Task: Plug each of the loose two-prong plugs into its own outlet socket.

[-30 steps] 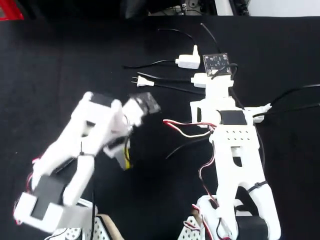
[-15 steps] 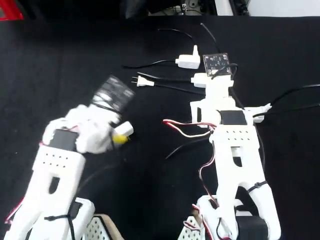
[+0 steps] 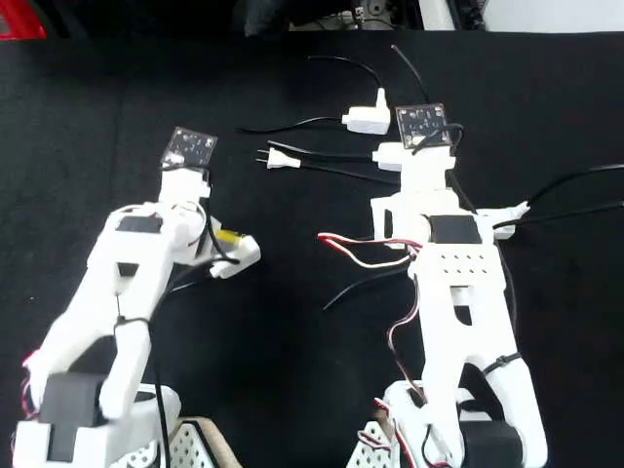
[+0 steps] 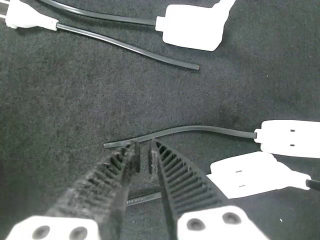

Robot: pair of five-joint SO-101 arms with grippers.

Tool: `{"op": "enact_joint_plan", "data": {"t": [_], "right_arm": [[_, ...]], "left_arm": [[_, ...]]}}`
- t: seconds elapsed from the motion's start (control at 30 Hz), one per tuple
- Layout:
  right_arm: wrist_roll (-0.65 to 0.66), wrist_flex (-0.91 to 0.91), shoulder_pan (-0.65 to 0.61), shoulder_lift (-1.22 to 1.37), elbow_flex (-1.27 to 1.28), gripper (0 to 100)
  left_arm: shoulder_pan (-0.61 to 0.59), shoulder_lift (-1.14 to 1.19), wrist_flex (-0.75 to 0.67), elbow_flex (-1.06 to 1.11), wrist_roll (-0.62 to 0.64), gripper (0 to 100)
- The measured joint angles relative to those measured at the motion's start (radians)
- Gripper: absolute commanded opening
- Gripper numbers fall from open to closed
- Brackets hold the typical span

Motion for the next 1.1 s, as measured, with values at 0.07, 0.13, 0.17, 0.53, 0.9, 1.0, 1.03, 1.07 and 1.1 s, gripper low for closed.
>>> {"op": "enact_joint_plan", "data": {"t": [0.07,0.13,0.17,0.53,0.9,1.0,1.03,1.07,1.1], "right_arm": [[0.000,0.000,0.000,0.000,0.000,4.9],[0.000,0.000,0.000,0.000,0.000,4.9],[0.000,0.000,0.000,0.000,0.000,4.9],[0.000,0.000,0.000,0.000,0.000,4.9],[-0.023,-0.003,0.000,0.000,0.000,4.9],[-0.120,-0.003,-0.008,0.000,-0.002,5.0],[-0.132,-0.003,-0.026,0.000,-0.003,5.0],[-0.130,-0.003,-0.054,0.000,-0.003,5.0],[-0.118,-0.003,-0.086,0.000,-0.003,5.0]], "left_arm": [[0.000,0.015,0.035,-0.028,0.000,34],[0.018,0.021,0.086,-0.051,0.000,34],[0.031,0.021,0.107,-0.055,0.000,34],[0.169,0.021,0.250,-0.025,-0.110,34],[0.083,-0.295,0.384,-0.006,-0.021,34],[-0.008,-0.423,0.420,-0.002,0.075,34],[-0.054,-0.466,0.420,0.015,0.104,34],[-0.103,-0.506,0.420,0.034,0.127,34],[-0.153,-0.543,0.420,0.054,0.144,34]]}}
